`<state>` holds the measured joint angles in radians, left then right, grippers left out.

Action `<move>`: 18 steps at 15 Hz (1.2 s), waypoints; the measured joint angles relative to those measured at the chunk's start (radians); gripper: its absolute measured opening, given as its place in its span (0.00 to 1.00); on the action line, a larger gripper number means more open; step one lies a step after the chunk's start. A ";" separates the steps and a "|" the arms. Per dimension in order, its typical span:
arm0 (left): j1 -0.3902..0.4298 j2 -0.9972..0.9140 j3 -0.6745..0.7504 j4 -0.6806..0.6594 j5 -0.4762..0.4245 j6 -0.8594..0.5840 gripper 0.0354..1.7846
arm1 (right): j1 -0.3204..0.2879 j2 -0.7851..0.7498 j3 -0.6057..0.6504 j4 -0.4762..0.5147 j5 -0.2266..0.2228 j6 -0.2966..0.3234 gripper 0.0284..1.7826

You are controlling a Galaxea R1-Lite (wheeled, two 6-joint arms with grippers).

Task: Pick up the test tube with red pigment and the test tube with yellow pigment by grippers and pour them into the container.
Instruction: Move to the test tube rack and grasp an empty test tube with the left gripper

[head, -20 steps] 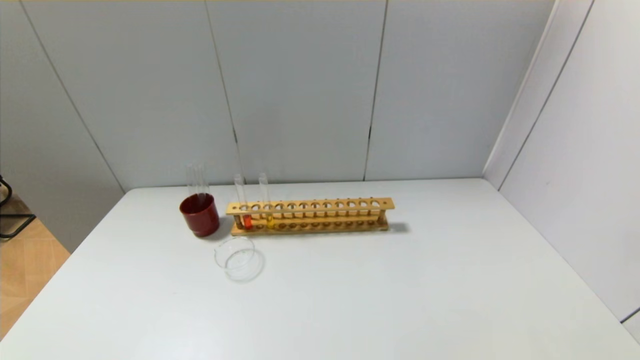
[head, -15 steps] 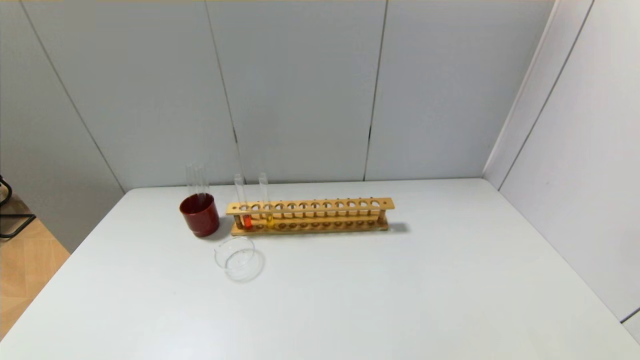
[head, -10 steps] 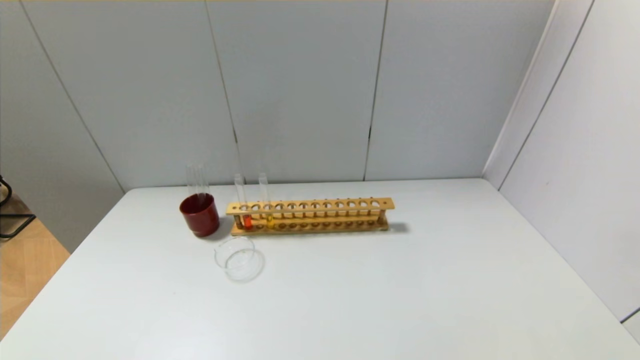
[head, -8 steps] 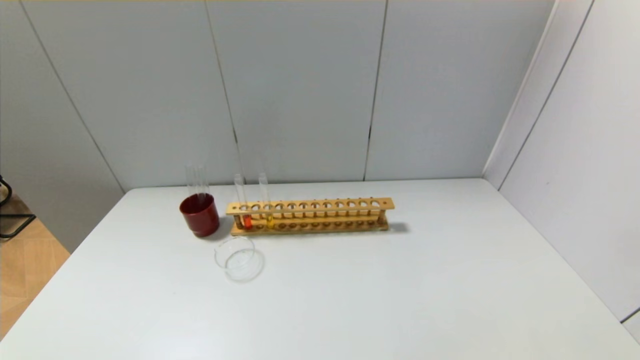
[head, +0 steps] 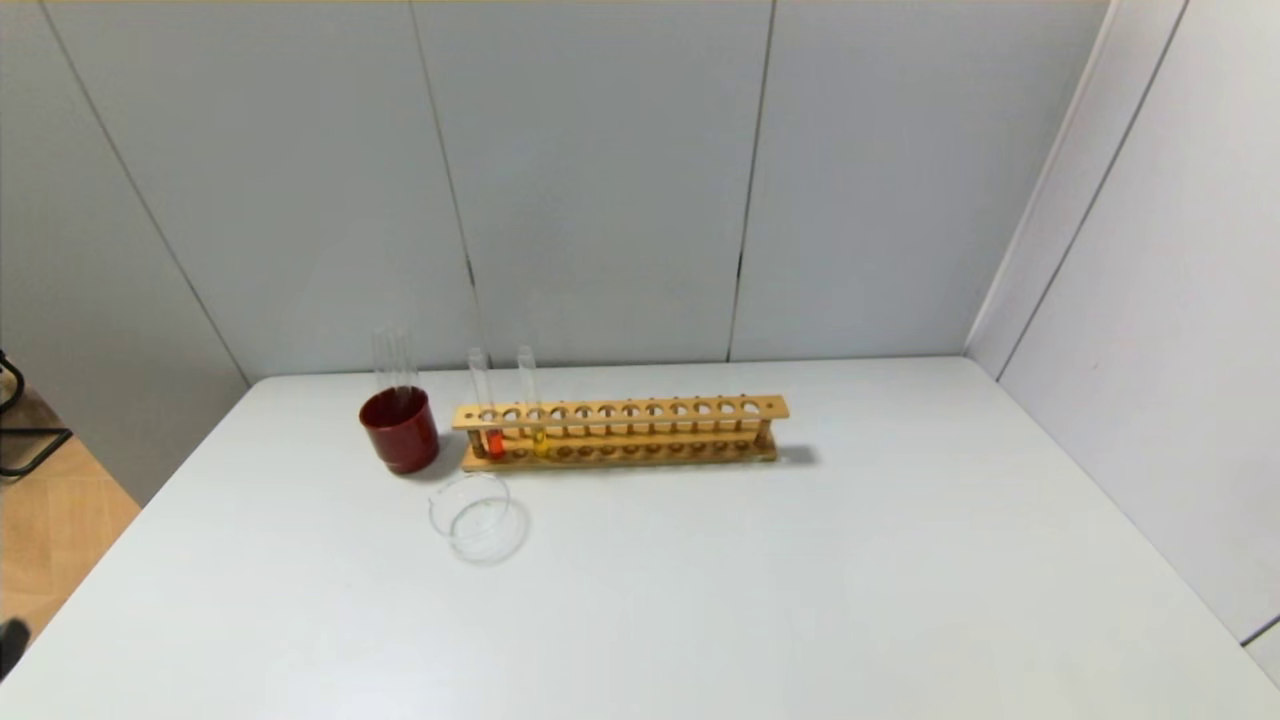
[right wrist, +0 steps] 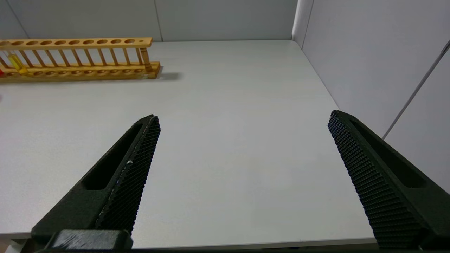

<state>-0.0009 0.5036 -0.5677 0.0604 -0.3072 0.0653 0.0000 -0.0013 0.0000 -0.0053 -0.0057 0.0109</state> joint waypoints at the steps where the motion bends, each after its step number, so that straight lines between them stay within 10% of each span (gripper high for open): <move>1: 0.000 0.098 -0.026 -0.057 -0.033 0.000 0.98 | 0.000 0.000 0.000 0.000 0.000 0.000 0.98; 7: -0.012 0.611 -0.067 -0.488 -0.203 -0.007 0.98 | 0.000 0.000 0.000 0.000 0.000 0.000 0.98; 18: -0.053 1.170 -0.060 -1.004 -0.218 0.000 0.98 | 0.000 0.000 0.000 0.000 0.000 0.000 0.98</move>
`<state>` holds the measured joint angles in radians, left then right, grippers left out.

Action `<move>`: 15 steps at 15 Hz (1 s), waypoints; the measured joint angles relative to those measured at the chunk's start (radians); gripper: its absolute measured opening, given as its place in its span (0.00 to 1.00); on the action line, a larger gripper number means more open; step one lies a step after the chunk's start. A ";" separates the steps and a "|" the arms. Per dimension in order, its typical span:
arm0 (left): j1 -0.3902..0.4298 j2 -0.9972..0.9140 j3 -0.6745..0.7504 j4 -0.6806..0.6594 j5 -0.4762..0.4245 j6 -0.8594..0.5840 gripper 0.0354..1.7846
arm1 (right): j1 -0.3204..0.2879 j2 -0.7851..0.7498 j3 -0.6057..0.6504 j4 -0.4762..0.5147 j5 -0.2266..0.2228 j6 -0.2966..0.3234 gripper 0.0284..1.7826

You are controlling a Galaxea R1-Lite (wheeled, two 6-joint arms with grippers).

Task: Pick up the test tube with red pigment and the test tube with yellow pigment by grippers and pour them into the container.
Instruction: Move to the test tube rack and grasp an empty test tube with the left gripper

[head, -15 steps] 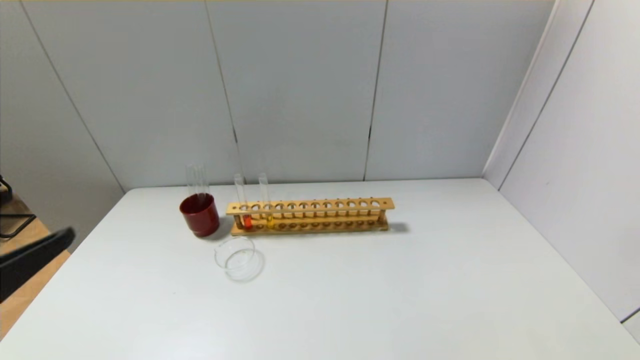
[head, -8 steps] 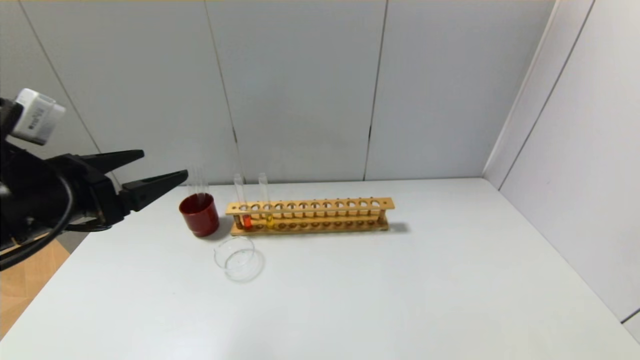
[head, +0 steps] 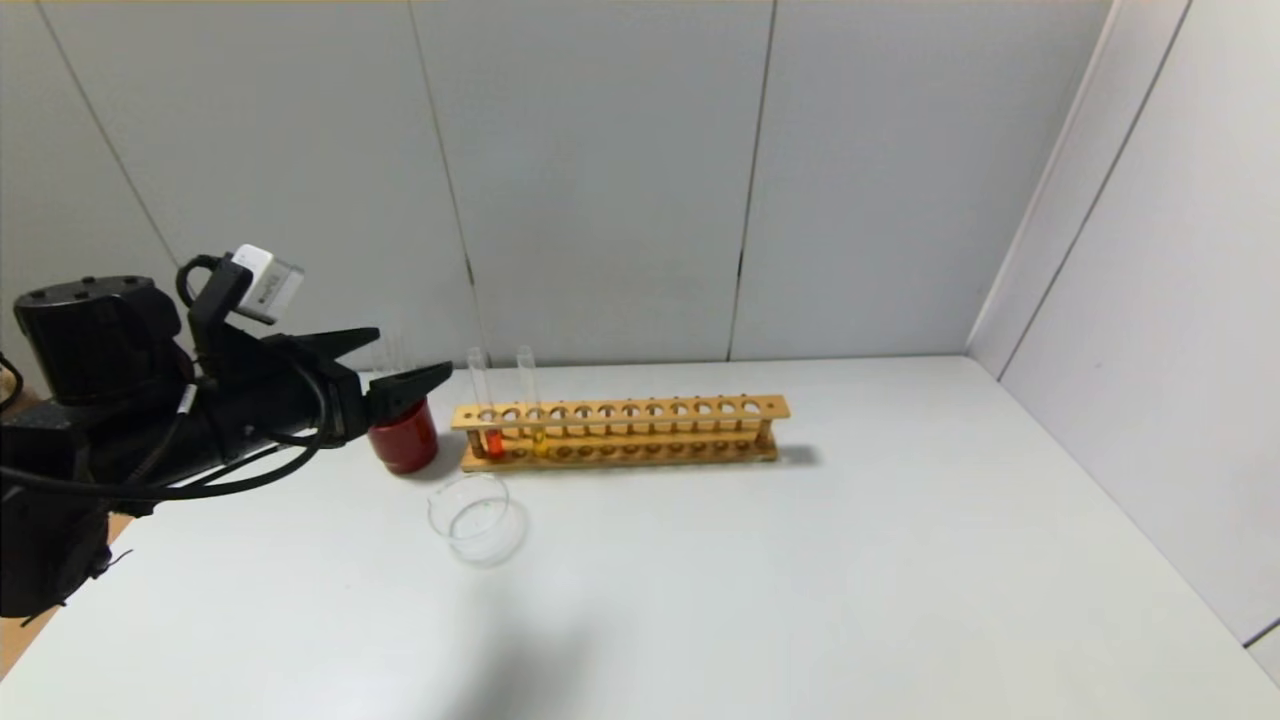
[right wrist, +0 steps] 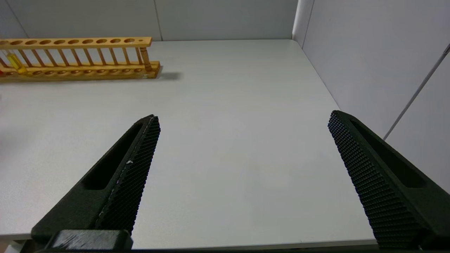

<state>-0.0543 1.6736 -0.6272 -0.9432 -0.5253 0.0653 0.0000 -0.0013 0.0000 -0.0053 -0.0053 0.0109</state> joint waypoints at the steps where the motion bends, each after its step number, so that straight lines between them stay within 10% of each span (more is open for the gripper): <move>1: 0.000 0.040 0.000 -0.039 0.001 0.001 0.98 | 0.000 0.000 0.000 0.000 0.000 0.000 0.98; 15: -0.008 0.419 -0.135 -0.229 0.026 -0.003 0.98 | 0.000 0.000 0.000 0.000 0.000 0.000 0.98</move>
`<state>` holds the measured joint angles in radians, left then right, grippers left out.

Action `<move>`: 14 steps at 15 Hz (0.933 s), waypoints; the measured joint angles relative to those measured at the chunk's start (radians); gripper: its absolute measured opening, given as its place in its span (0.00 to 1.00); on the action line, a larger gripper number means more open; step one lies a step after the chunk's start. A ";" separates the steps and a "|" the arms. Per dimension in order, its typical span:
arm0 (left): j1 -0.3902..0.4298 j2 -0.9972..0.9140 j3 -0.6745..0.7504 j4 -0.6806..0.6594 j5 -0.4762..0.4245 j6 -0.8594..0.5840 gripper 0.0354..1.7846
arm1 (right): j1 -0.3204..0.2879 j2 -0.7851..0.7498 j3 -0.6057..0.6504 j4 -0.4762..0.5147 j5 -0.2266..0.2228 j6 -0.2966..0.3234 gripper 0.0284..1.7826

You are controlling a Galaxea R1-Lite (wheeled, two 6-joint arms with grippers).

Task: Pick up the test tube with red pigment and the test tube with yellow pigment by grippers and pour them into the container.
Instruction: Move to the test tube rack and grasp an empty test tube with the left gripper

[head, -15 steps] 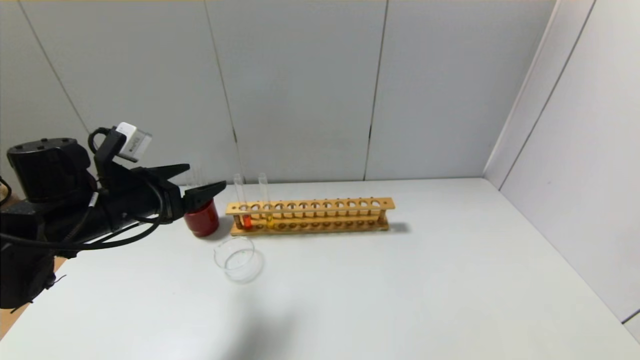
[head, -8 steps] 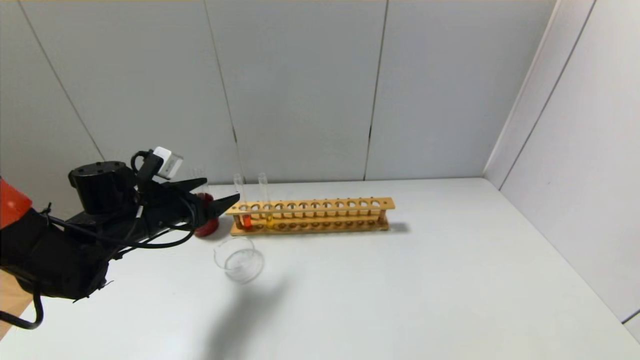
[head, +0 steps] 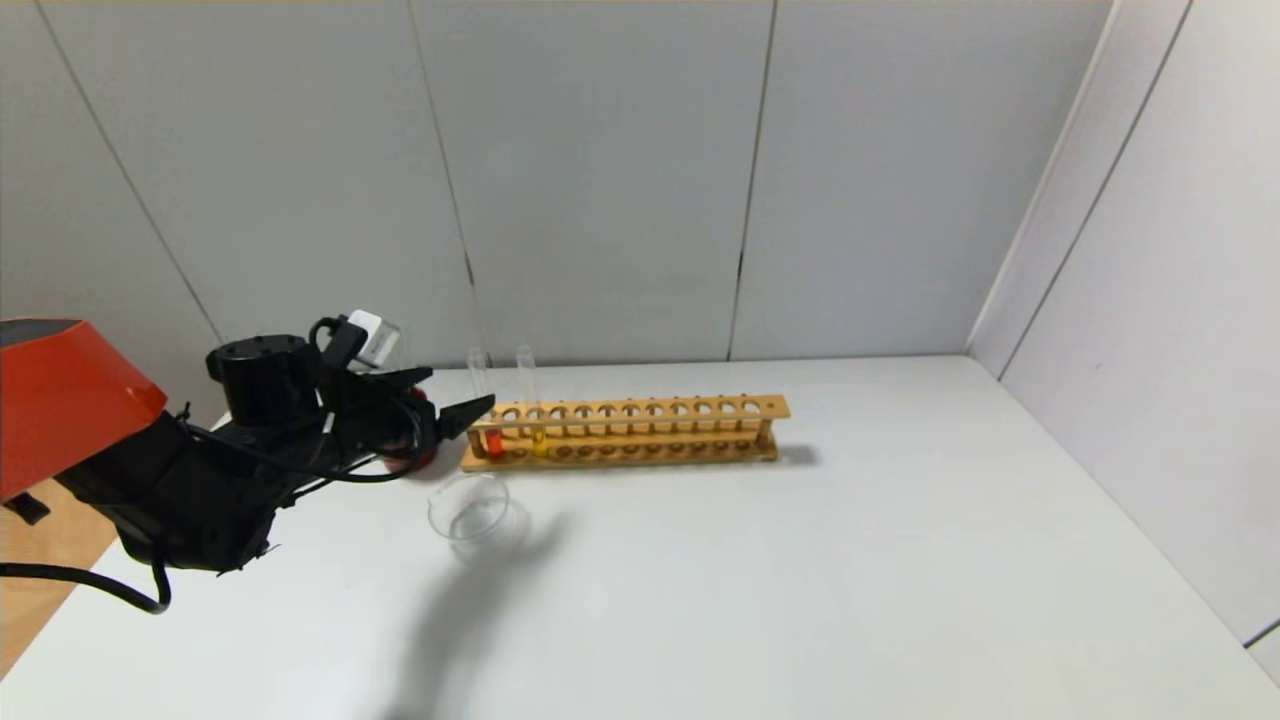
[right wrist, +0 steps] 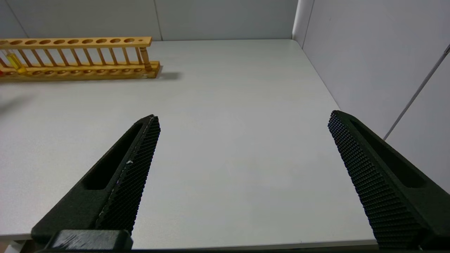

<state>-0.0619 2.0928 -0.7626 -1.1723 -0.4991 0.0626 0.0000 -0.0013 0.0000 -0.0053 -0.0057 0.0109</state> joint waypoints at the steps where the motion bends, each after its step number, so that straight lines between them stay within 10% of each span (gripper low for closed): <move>1: -0.004 0.017 -0.017 0.003 0.010 0.000 0.98 | 0.000 0.000 0.000 0.000 0.000 0.000 0.98; 14: -0.039 0.101 -0.122 0.049 0.023 -0.001 0.84 | 0.000 0.000 0.000 0.000 0.000 0.000 0.98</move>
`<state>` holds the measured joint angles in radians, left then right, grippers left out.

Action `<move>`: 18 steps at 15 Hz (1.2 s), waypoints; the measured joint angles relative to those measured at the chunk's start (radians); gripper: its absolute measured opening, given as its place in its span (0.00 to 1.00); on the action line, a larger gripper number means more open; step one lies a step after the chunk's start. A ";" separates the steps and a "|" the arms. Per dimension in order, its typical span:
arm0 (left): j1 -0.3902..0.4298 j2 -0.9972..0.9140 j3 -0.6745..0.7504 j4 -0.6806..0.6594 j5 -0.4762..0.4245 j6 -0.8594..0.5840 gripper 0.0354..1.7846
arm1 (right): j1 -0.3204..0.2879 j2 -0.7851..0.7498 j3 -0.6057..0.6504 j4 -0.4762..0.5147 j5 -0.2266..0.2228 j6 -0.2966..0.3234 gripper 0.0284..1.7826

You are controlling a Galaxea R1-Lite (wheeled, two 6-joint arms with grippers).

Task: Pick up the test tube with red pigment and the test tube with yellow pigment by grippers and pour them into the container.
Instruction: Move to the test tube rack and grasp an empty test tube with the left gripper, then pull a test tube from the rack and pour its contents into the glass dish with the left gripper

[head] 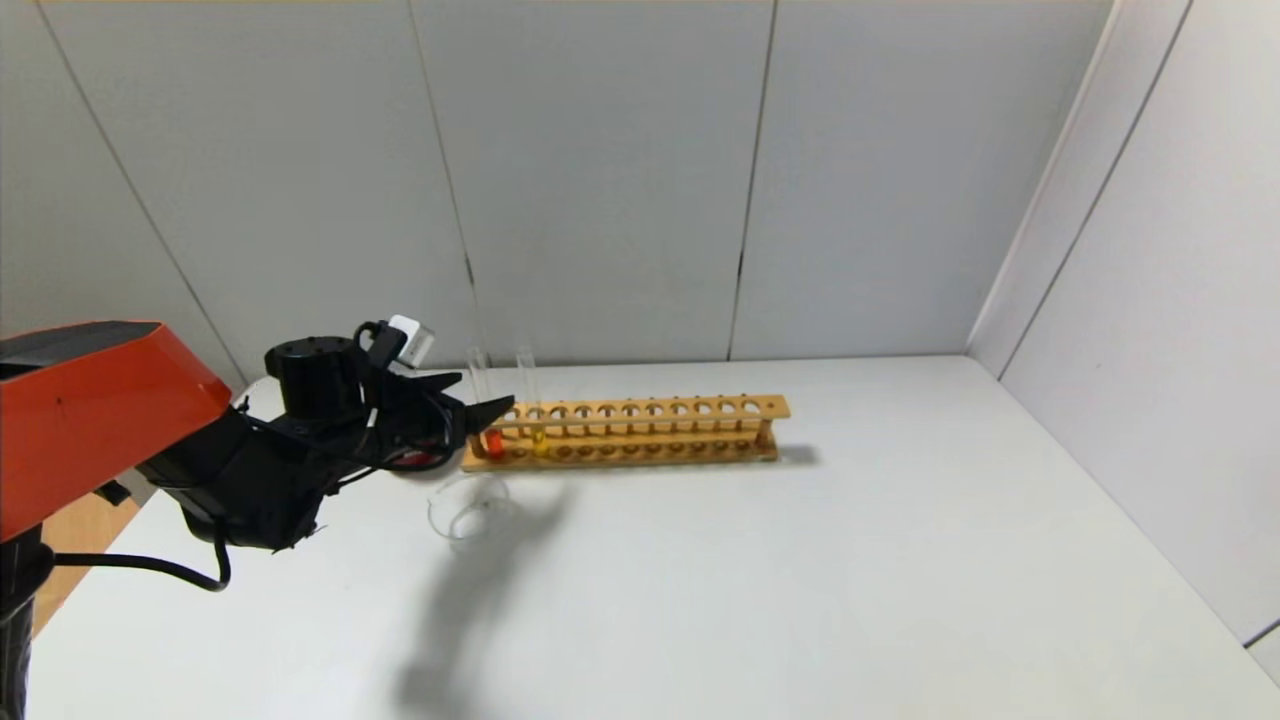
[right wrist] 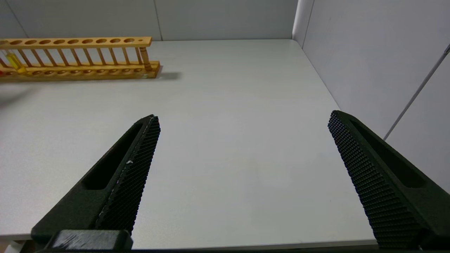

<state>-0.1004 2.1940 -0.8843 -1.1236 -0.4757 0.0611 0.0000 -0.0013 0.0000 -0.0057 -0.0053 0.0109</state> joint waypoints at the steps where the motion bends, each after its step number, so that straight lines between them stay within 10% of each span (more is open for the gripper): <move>1: -0.003 0.003 -0.004 0.001 0.000 0.000 0.77 | 0.000 0.000 0.000 0.000 0.000 0.000 0.98; 7: -0.005 0.023 -0.018 0.000 0.001 -0.001 0.19 | 0.000 0.000 0.000 0.000 0.000 0.000 0.98; 18: -0.020 -0.076 -0.047 0.093 0.043 -0.001 0.16 | 0.000 0.000 0.000 0.000 0.000 0.000 0.98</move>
<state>-0.1202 2.1177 -0.9309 -1.0304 -0.4323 0.0604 0.0000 -0.0013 0.0000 -0.0057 -0.0053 0.0104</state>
